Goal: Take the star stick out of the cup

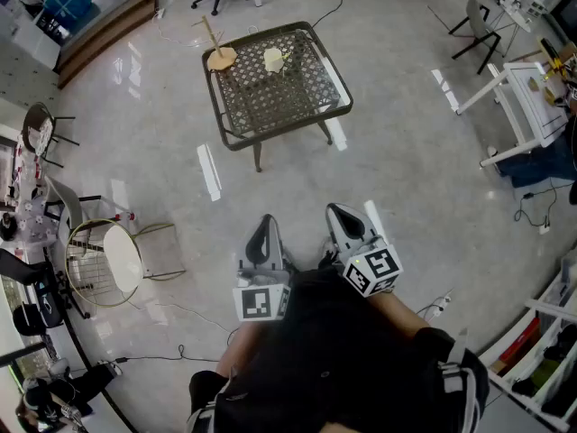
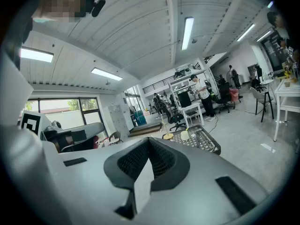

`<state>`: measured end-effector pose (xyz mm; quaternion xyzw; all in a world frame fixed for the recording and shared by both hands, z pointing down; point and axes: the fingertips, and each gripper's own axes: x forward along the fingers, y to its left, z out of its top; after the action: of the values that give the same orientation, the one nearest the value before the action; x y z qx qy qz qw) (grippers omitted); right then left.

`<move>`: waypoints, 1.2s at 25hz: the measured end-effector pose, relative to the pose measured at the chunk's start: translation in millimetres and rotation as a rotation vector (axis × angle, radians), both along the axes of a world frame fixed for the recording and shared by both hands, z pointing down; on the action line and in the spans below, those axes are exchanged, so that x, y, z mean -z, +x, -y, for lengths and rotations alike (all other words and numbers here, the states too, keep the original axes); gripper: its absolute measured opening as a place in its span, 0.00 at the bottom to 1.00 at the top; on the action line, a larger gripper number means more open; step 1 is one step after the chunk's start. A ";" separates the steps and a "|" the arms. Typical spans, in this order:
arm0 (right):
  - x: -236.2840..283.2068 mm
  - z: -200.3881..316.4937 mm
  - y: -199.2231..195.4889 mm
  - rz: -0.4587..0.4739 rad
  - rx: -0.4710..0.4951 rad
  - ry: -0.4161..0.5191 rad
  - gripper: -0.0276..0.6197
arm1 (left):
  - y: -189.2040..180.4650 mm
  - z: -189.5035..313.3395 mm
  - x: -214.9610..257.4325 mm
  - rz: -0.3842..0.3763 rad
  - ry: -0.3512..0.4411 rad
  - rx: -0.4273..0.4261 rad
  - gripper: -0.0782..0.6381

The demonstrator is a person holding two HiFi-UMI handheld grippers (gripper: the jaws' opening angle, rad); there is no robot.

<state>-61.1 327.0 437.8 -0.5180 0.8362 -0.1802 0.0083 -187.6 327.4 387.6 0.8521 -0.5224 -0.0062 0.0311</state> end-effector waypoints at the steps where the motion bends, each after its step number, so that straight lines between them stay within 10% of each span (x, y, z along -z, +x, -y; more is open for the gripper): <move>1: -0.3 1.9 1.1 0.004 -0.001 -0.002 0.06 | 1.0 1.9 0.1 0.000 0.000 0.001 0.13; 30: -14.8 39.4 114.0 0.084 0.063 0.015 0.06 | 111.9 43.5 -19.1 0.043 -0.003 0.091 0.13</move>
<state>53.0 287.7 452.6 -0.4834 0.8522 -0.1959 0.0415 -75.6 284.0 406.6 0.8275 -0.5610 0.0113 0.0207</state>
